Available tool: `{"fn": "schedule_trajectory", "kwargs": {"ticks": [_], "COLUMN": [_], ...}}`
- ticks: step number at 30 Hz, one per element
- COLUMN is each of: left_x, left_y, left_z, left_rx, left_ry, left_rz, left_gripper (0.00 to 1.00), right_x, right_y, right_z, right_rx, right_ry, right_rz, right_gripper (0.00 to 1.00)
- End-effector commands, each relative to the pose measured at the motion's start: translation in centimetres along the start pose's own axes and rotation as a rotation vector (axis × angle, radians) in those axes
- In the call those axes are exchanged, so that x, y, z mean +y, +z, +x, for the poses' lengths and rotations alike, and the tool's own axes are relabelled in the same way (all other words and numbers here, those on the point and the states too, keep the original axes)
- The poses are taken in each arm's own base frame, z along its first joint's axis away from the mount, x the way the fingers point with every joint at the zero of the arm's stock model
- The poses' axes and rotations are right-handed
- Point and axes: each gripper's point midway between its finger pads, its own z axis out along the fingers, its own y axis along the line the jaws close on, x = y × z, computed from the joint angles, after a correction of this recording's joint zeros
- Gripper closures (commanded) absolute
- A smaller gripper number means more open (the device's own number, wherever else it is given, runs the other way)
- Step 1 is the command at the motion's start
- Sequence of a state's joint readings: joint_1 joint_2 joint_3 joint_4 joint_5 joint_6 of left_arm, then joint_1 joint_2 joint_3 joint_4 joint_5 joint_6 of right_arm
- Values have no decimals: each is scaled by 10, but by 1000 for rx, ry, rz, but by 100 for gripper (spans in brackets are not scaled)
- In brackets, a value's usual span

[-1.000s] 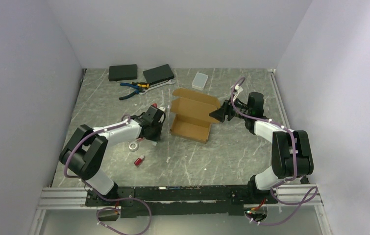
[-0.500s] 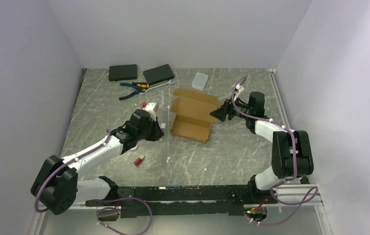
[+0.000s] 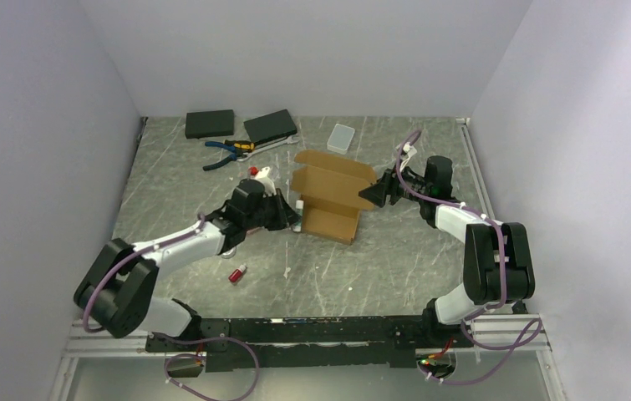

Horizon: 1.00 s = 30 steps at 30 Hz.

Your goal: Fold the paper box

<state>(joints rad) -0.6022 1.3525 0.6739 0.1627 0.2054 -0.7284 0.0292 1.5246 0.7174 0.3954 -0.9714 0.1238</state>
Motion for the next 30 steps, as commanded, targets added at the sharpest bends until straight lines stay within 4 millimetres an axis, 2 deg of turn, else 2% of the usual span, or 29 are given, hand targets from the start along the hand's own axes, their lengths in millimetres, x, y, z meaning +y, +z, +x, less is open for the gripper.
{"fn": "schedule_trajectory", "kwargs": {"ticks": [1,7,10,15,19,21,22,25,30], "left_x": [-33,-30,-22,-8,-17,-22,-25,-29,-35], "left_y": [15,33,44,58,69,72,73,75,71], "left_z": [-13,-10,-14,-6,3,6,6,6,2], "left_rx": [14,43,-6,-2,24,31,32,37,33], "left_ry": [-22,-31,-138,-276,-312,-335,-345,-353,-309], "left_rz": [75,-16,-119,-309,-312,-292,-280,-254,-226], "left_gripper": [100,100,100,99,91,82,74,62,50], "right_x": [4,4,4,4,4,4,5,5,5], "right_y": [0,-1,0,0,0,0,0,-1,-1], "right_z": [-21,-22,-21,-21,-21,-21,-22,-22,-22], "right_rx": [-36,-39,-39,-38,-39,-40,-41,-41,-42], "right_ry": [-57,-59,-56,-55,-55,-56,-58,-58,-59], "right_rz": [-27,-30,-33,-33,-34,-36,-36,-36,-37], "right_gripper": [38,38,38,38,38,38,38,38,38]}}
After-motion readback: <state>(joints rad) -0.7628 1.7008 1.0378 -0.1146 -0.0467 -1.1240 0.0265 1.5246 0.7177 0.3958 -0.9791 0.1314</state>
